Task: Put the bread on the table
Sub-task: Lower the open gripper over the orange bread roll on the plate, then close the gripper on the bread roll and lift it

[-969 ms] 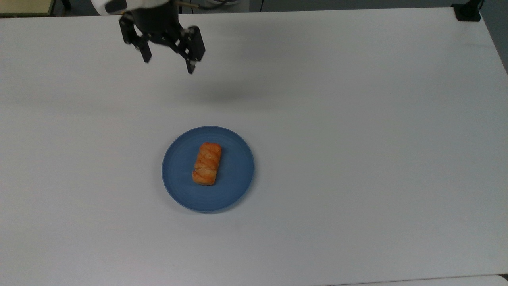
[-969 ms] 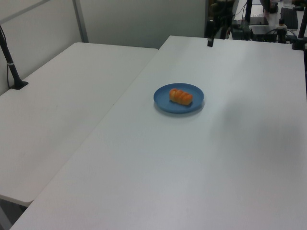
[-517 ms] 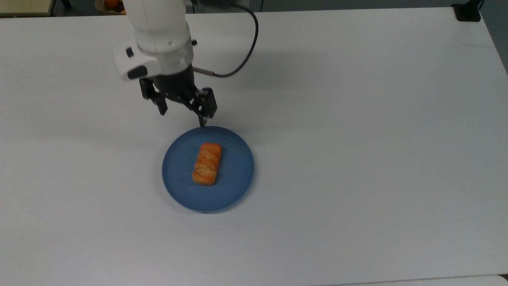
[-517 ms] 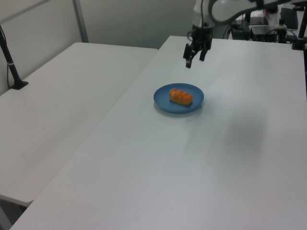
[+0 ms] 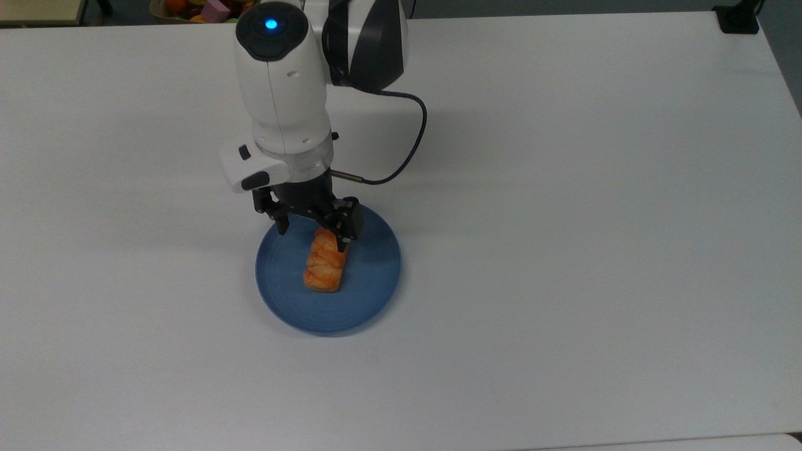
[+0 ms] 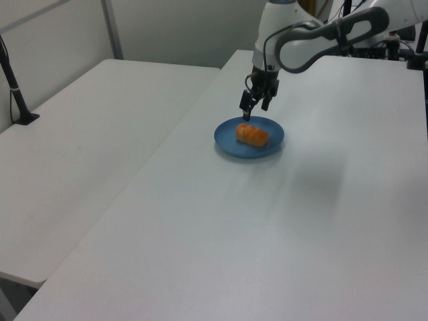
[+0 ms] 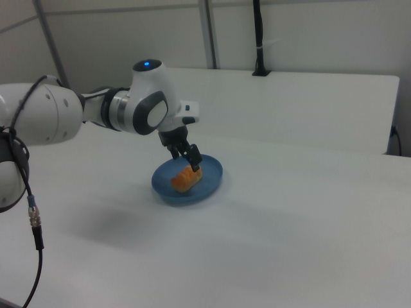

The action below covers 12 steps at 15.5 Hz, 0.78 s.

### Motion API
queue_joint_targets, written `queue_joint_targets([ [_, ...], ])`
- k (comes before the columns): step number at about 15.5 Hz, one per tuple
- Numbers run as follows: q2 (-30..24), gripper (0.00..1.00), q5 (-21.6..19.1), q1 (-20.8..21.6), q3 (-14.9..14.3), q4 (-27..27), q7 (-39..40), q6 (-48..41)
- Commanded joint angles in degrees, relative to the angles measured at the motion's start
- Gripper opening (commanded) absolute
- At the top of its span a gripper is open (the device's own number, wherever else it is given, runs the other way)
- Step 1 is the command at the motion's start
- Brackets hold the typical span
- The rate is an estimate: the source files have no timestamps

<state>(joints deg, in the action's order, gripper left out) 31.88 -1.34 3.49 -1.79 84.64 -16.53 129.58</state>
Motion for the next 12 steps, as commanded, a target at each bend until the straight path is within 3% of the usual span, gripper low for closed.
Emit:
queue_joint_targets([
  [1, 2.0, 1.0, -0.2, 1.2, -0.3, -0.8, -1.1, 1.6],
  [4, 3.9, 0.89, 0.3, 2.3, -0.4, -0.8, -1.1, 2.1],
  [7, 4.8, 0.54, 2.3, 2.4, -0.3, -0.5, -1.1, 3.9],
  [11, 4.4, 0.0, 2.4, 2.5, -0.4, -0.8, -0.4, 3.7],
  [12, 4.2, 0.0, 2.4, 2.4, -0.5, -0.8, -0.3, 3.7],
])
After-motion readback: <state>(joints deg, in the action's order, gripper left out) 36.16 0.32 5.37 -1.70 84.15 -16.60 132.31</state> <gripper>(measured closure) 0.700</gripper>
